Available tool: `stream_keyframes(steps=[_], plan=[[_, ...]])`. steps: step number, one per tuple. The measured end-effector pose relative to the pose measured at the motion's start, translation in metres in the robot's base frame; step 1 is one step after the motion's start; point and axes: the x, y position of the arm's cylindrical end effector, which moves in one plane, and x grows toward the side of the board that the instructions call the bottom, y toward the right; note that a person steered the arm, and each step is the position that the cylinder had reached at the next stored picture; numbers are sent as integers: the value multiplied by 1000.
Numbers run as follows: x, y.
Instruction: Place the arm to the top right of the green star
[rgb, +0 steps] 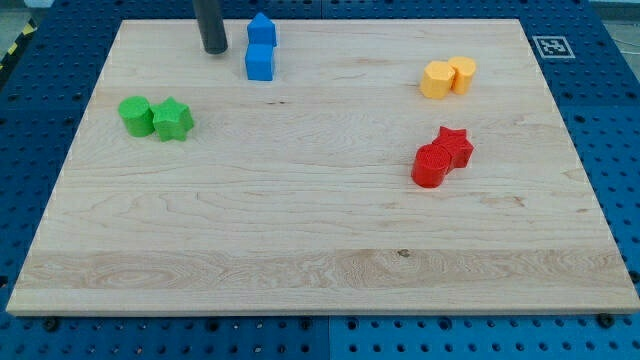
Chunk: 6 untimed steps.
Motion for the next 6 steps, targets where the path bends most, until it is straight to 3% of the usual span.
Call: stream_keyframes(steps=[2, 4, 6], plan=[[6, -7], [60, -2], [79, -2]])
